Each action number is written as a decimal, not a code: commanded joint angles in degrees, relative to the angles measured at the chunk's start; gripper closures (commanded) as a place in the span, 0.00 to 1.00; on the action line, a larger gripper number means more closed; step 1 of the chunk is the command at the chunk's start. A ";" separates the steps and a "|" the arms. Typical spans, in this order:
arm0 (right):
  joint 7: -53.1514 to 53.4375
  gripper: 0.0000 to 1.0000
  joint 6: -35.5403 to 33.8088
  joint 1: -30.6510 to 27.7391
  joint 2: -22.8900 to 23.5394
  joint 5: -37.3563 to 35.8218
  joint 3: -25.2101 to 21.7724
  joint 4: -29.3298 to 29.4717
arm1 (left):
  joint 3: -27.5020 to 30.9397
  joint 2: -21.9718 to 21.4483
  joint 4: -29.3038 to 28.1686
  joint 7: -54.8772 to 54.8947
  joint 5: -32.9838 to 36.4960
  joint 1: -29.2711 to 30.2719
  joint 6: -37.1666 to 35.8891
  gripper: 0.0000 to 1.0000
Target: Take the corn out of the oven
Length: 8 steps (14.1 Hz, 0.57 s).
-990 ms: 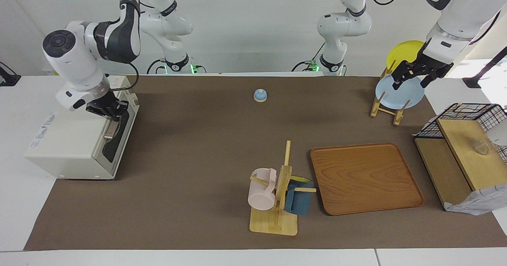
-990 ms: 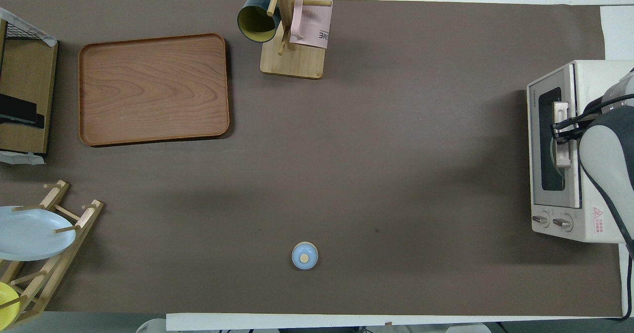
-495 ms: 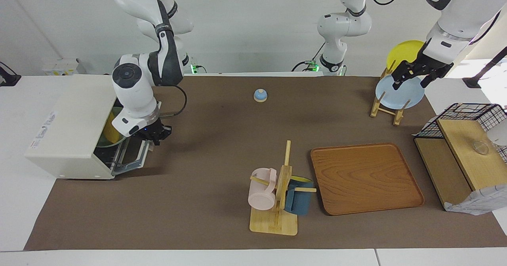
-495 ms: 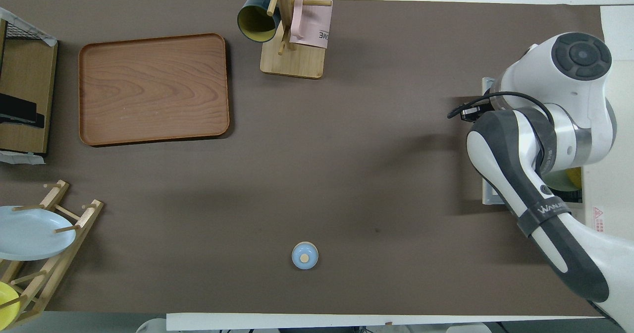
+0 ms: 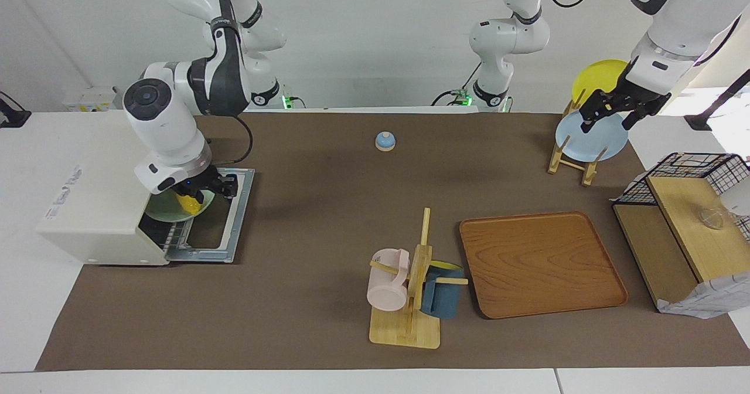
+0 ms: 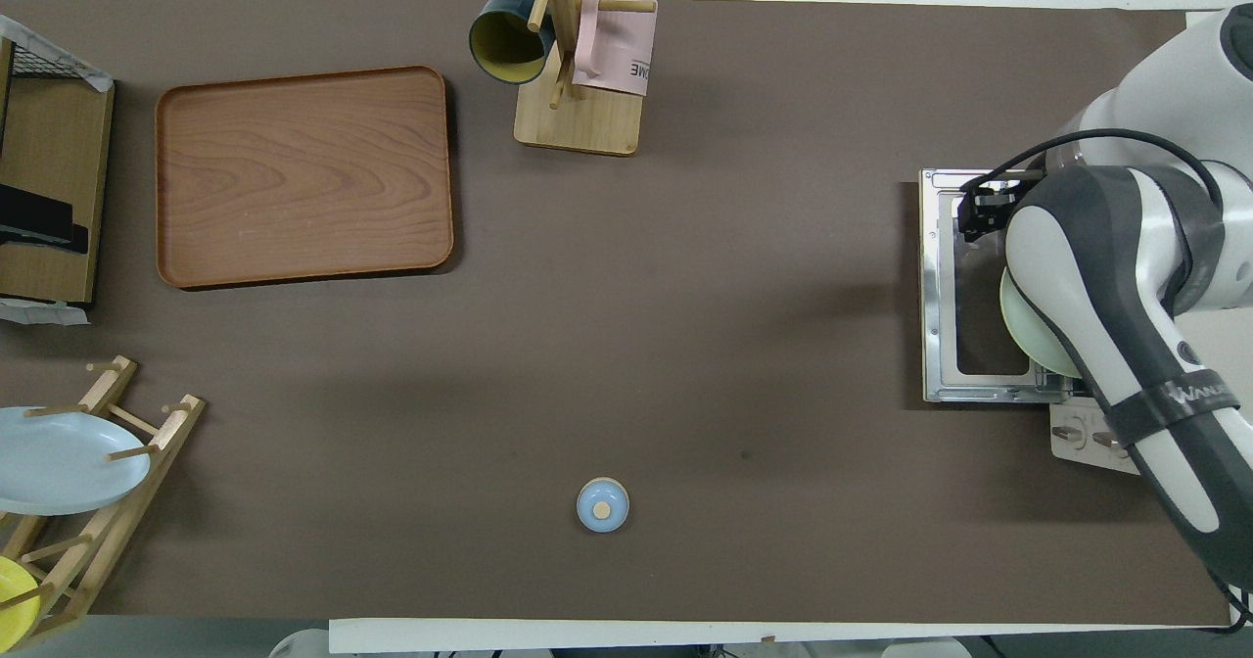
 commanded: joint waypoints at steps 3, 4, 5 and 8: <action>-2.11 0.41 5.07 -1.92 -4.10 1.08 0.27 -9.57 | -0.24 -0.50 -0.12 0.32 -0.60 0.72 -0.89 0.00; -2.11 0.43 6.56 -1.92 -4.28 1.00 0.27 -11.50 | -0.24 -0.50 -0.12 0.32 -0.60 0.72 -0.89 0.00; -2.11 0.47 8.40 -1.92 -4.20 1.00 0.27 -12.82 | -0.24 -0.41 -0.12 0.32 -0.60 0.72 -0.89 0.00; -2.11 0.74 9.74 -1.83 -3.84 0.21 0.19 -13.80 | -0.24 -0.50 -0.12 0.32 -0.60 0.72 -0.89 0.00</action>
